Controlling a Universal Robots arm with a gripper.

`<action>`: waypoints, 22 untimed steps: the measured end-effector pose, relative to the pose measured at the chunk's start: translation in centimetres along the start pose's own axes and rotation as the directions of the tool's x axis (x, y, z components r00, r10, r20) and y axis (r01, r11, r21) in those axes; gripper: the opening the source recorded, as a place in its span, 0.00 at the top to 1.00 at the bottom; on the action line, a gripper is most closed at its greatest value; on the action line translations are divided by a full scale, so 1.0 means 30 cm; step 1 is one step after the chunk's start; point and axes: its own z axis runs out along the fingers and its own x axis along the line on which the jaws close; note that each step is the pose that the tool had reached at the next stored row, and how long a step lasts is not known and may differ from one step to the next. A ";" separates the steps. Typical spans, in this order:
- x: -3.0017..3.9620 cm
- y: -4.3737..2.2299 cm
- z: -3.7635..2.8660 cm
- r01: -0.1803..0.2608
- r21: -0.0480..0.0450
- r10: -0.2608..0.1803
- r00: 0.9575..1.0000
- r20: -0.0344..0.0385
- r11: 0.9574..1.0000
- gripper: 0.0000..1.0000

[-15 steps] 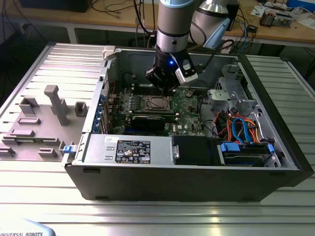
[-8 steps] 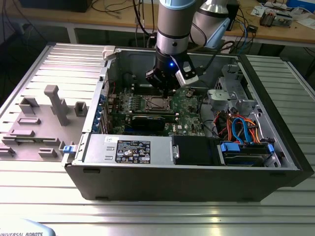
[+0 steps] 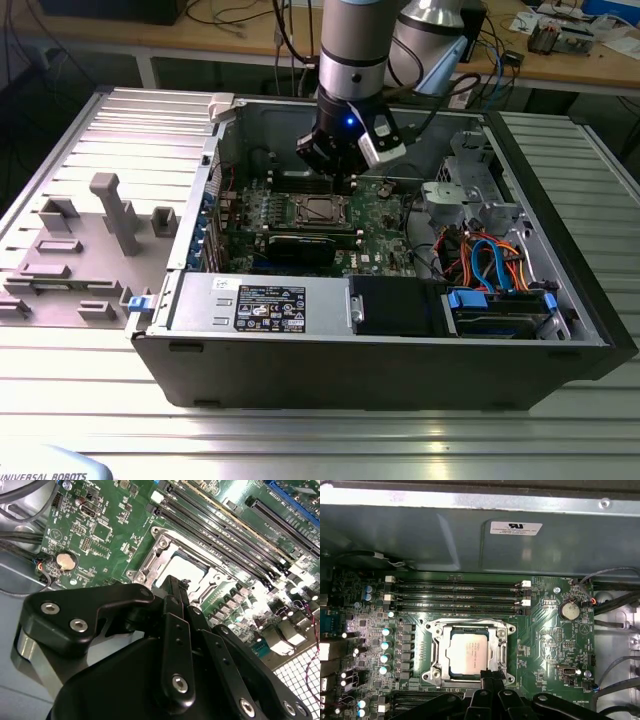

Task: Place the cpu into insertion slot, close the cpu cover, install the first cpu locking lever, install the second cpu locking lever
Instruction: 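Install the second cpu locking lever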

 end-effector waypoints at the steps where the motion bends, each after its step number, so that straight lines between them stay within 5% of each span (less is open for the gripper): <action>1: 0.000 -0.001 0.000 -0.006 0.000 0.006 1.000 0.000 1.000 0.89; 22: 0.000 -0.001 0.000 -0.033 0.000 0.033 0.999 0.002 0.999 0.89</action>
